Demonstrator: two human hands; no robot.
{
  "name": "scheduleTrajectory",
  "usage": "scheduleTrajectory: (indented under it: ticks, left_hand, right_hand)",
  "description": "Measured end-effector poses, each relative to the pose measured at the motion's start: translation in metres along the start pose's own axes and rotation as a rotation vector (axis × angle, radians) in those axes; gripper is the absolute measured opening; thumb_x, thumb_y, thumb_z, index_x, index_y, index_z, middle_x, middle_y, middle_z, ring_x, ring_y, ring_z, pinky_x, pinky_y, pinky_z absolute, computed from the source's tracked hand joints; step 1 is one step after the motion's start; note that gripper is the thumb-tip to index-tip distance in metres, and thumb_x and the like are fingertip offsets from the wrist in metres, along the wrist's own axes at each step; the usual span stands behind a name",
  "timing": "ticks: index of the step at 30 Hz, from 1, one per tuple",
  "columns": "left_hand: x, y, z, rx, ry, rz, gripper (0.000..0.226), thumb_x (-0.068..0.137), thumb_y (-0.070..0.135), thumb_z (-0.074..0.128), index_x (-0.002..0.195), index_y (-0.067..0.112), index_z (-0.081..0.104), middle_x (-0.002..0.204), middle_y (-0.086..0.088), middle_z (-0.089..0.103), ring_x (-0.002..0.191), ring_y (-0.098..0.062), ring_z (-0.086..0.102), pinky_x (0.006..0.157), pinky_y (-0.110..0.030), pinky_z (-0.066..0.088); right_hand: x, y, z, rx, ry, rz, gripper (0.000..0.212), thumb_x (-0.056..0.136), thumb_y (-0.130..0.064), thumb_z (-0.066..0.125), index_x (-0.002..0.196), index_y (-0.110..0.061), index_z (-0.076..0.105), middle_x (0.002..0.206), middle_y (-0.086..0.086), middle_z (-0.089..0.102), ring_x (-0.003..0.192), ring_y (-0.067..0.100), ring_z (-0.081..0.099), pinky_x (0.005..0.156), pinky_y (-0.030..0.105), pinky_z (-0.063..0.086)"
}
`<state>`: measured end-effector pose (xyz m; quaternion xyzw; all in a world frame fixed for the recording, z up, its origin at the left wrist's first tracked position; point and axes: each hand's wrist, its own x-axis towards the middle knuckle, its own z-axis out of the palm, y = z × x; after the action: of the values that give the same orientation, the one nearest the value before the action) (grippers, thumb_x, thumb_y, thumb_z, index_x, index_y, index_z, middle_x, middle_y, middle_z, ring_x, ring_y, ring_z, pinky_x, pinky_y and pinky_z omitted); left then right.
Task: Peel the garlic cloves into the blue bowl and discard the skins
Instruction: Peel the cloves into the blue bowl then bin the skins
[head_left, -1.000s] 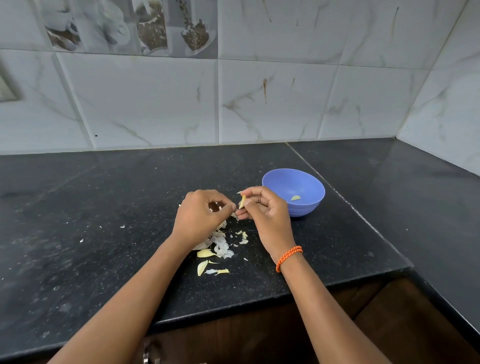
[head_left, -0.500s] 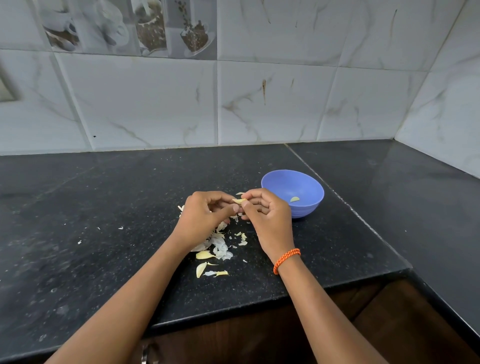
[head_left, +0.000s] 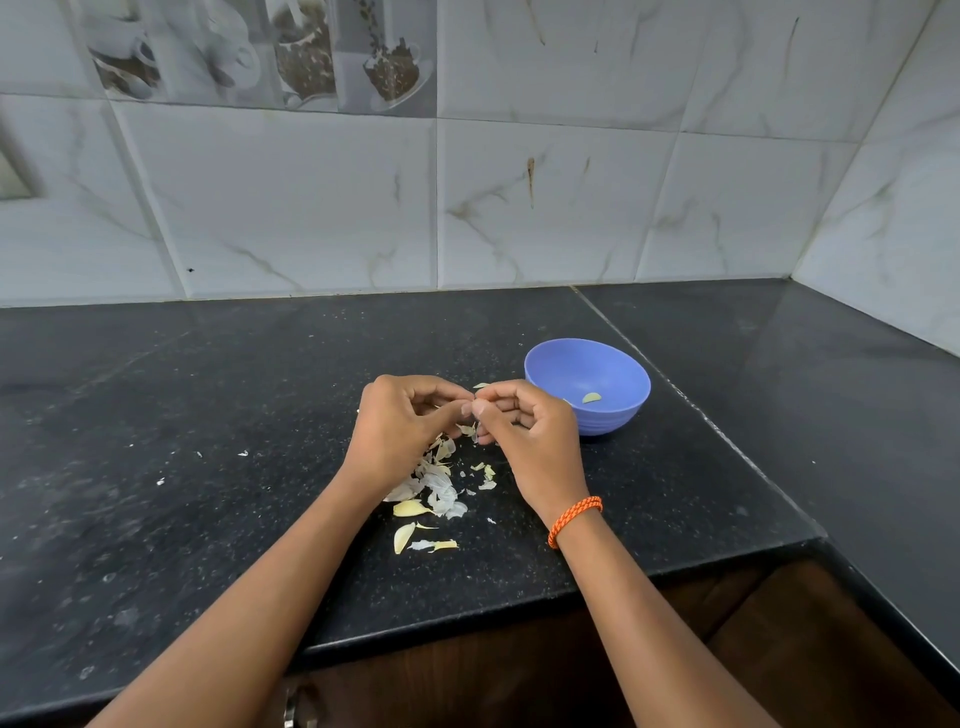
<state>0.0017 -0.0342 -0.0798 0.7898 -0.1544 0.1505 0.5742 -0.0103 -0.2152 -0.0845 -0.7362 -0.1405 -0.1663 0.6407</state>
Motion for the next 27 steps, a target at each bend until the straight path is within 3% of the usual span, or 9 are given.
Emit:
scheduleTrajectory:
  ticks: [5,10,15,19,23,27]
  left_hand:
    - [0.001,0.0,0.001,0.02,0.036,0.008,0.003,0.091,0.019,0.087,0.093,0.02,0.086,0.085,0.003,0.082,0.076,-0.022,0.08,0.077,-0.053,0.066]
    - [-0.002,0.002,0.003,0.065,0.034,-0.019,0.004,0.091,0.02,0.087,0.094,0.021,0.085,0.081,0.004,0.081,0.07,-0.018,0.078,0.068,-0.041,0.065]
    - [-0.002,0.002,0.005,0.097,0.027,-0.02,0.006,0.094,0.015,0.084,0.092,0.021,0.085,0.079,0.007,0.08,0.07,-0.013,0.077,0.066,-0.032,0.061]
    - [-0.005,0.003,0.006,0.114,0.016,-0.003,0.011,0.096,0.011,0.081,0.09,0.02,0.084,0.077,0.005,0.079,0.07,-0.012,0.077,0.069,-0.034,0.065]
    - [-0.006,0.006,0.006,0.174,-0.019,0.05,0.022,0.099,0.009,0.076,0.083,0.022,0.082,0.068,0.005,0.074,0.059,-0.006,0.067,0.056,-0.018,0.049]
    - [-0.005,0.002,0.004,0.236,-0.02,0.083,0.024,0.099,0.009,0.075,0.08,0.022,0.081,0.07,0.003,0.072,0.064,-0.015,0.07,0.059,-0.025,0.053]
  right_hand:
    - [0.002,0.005,0.0,-0.042,0.035,0.002,0.008,0.098,-0.009,0.075,0.106,-0.007,0.077,0.09,0.001,0.081,0.079,0.017,0.078,0.074,0.03,0.065]
    - [0.002,0.005,-0.001,-0.063,0.038,-0.003,0.016,0.094,-0.005,0.079,0.108,-0.01,0.076,0.095,-0.001,0.081,0.089,0.014,0.079,0.083,0.03,0.065]
    - [0.002,0.006,-0.002,-0.039,0.033,-0.018,0.008,0.094,0.0,0.077,0.102,-0.001,0.077,0.092,0.004,0.081,0.083,0.015,0.08,0.077,0.026,0.064]
    - [0.003,0.007,-0.003,-0.013,0.009,0.0,0.009,0.093,0.003,0.077,0.102,0.003,0.077,0.089,0.006,0.081,0.079,0.016,0.079,0.074,0.022,0.062]
    - [0.005,0.01,-0.003,0.013,-0.019,0.021,0.008,0.093,0.004,0.076,0.101,0.002,0.078,0.091,0.01,0.08,0.081,0.021,0.08,0.078,0.028,0.064]
    - [0.006,0.013,-0.003,0.02,-0.046,0.043,0.008,0.093,0.004,0.076,0.1,0.0,0.078,0.088,0.008,0.08,0.081,0.023,0.079,0.08,0.032,0.065]
